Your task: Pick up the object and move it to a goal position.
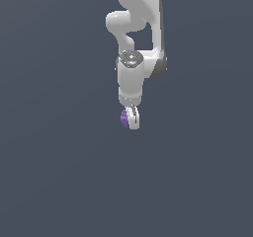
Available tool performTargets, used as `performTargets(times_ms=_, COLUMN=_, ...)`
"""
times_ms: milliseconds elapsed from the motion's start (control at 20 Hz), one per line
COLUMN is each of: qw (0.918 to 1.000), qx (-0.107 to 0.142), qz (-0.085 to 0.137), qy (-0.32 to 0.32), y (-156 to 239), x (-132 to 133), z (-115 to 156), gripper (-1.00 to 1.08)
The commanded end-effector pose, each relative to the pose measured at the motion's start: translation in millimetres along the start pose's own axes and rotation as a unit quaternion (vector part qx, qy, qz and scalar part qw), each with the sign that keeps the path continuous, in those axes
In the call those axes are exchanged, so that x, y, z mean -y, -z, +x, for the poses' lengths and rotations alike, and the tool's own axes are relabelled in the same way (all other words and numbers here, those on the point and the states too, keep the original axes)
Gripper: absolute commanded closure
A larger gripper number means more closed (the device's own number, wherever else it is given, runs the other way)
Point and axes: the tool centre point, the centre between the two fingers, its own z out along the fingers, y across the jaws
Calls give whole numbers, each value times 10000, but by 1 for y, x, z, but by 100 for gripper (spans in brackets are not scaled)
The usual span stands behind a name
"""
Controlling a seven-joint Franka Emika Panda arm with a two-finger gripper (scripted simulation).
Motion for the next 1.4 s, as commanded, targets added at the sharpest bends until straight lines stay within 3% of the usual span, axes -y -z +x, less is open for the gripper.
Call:
performTargets(times_ms=0, qw=10000, qx=1, qz=4, qy=-3, y=22, x=-5, z=3, gripper=108)
performTargets(times_ms=1350, qw=10000, qx=-10, qz=0, qy=-6, y=299, x=-63, z=37, gripper=108)
